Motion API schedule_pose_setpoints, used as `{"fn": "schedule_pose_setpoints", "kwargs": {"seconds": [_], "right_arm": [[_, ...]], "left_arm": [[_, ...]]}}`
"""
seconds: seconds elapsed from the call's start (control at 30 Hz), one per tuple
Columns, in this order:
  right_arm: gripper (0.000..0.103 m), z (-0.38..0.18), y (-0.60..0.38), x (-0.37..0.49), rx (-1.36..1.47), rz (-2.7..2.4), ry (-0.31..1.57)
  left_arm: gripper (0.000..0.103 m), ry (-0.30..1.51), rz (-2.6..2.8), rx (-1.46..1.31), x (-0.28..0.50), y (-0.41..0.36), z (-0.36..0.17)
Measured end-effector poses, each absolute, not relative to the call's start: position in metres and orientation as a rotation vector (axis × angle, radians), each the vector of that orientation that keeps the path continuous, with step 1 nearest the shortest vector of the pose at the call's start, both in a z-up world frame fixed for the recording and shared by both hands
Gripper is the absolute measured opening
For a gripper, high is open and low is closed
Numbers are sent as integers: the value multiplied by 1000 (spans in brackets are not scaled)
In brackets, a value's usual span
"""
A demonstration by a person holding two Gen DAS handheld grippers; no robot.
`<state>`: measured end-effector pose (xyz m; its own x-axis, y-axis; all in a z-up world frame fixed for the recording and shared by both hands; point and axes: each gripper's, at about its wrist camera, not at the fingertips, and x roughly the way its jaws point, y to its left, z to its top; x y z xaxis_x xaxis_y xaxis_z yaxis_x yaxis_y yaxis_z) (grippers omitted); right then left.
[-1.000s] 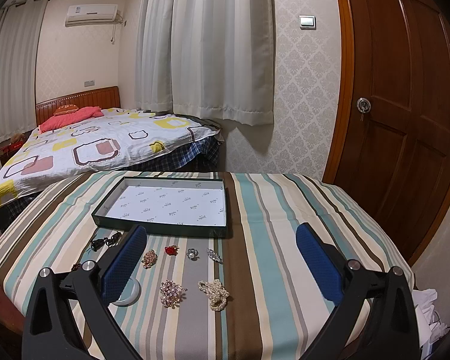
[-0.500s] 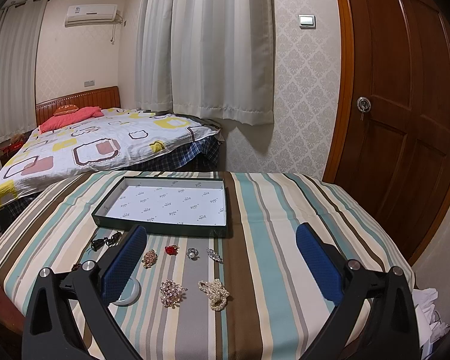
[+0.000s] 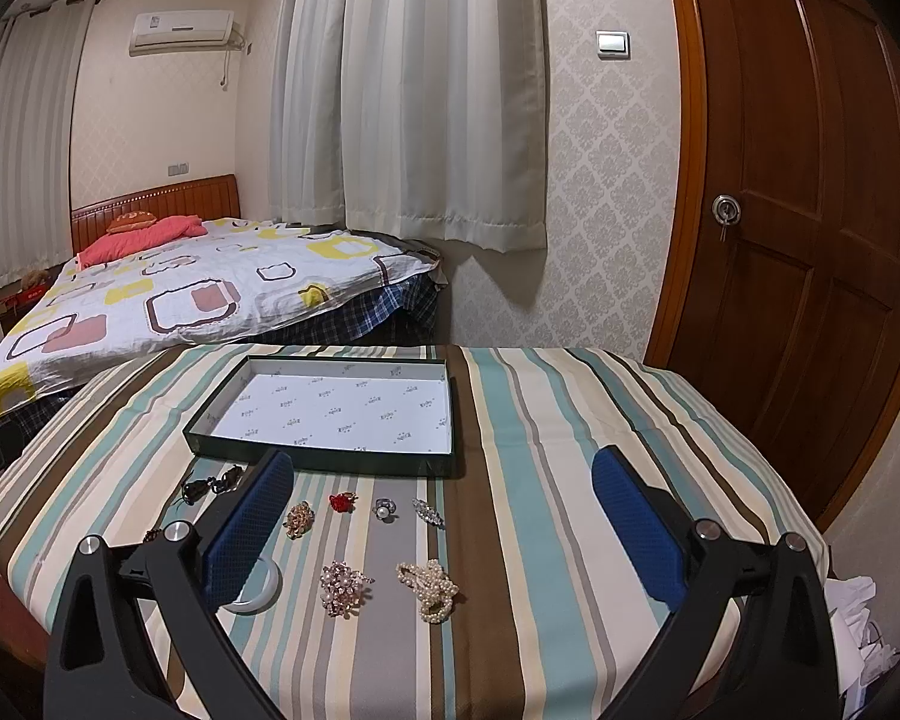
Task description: Organize jewelry
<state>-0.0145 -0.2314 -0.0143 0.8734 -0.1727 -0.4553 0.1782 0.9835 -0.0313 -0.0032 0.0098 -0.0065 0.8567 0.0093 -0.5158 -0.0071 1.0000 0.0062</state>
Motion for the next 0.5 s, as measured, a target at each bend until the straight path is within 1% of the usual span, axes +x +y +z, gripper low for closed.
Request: {"fn": "schedule_pose_setpoints", "kwargs": {"seconds": [0.5], "right_arm": [[97,-15,-232,-15,13,-183,474]], "left_arm": [[99,545,8,4,-2,10,-8]]}}
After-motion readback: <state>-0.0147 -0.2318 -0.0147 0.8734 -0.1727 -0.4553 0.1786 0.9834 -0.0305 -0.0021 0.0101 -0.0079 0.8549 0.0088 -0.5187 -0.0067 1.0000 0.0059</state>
